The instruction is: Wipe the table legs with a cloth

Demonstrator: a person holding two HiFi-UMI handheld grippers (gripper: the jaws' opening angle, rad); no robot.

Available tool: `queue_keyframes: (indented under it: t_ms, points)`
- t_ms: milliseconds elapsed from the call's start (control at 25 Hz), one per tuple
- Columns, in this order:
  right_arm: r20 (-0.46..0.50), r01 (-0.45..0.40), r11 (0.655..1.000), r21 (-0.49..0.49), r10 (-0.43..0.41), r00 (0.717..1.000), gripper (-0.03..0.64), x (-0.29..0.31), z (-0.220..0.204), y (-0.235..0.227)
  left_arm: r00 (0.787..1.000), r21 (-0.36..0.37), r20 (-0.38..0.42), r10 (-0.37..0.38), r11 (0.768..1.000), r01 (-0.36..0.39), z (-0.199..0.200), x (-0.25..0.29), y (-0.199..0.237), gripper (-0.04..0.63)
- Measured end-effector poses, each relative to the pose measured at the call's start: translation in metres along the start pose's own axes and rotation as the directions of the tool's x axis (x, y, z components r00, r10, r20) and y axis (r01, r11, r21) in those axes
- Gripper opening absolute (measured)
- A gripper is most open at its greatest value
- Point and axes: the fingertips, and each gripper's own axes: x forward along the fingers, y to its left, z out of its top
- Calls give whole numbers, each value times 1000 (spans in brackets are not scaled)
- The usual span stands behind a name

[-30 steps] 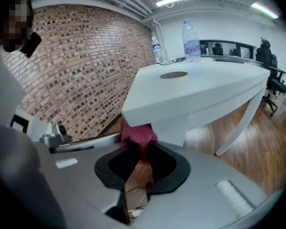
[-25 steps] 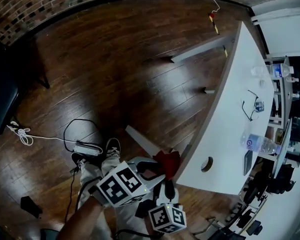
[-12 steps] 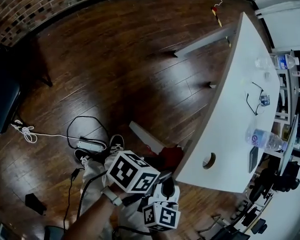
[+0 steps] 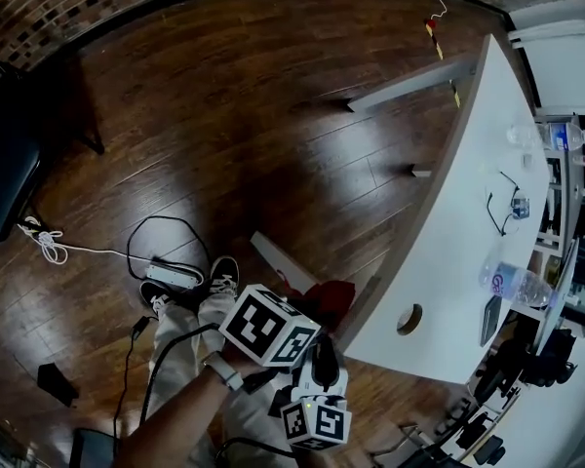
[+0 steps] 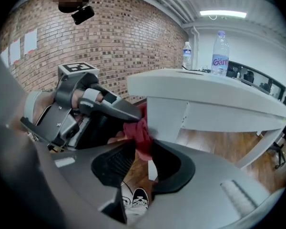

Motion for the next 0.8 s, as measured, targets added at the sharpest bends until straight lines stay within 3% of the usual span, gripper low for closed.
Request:
queue_keyframes:
  t_ms: [80,160,280,360,480,640,800]
  points:
    - [-57,18,1000,10,-18,998,103,1,-15,-3,999,12,-7,47,999,-47,-1,4,12,81]
    - [-180,53,997,54,-43,983,76,4,-45,-9,996,39,-22,83,996,-82,-3,11,25,80]
    - [-368,76,989,125,-25,930,-4,17,-95,-12,991,96,-51,122,989,-117,-7,22,45,78]
    - [-447,53,985,167,27,894,-6,32,-118,-6,980,154,-86,177,975,-162,-12,27,64,78]
    - [-508,31,972,231,94,856,-6,61,-140,6,975,186,-107,195,967,-173,-19,36,90,77]
    - [-576,62,965,256,101,811,-6,100,-167,16,968,203,-130,216,961,-188,-33,52,125,75]
    - [-583,96,941,324,119,804,-6,138,-198,27,964,207,-147,220,960,-188,-41,68,162,75]
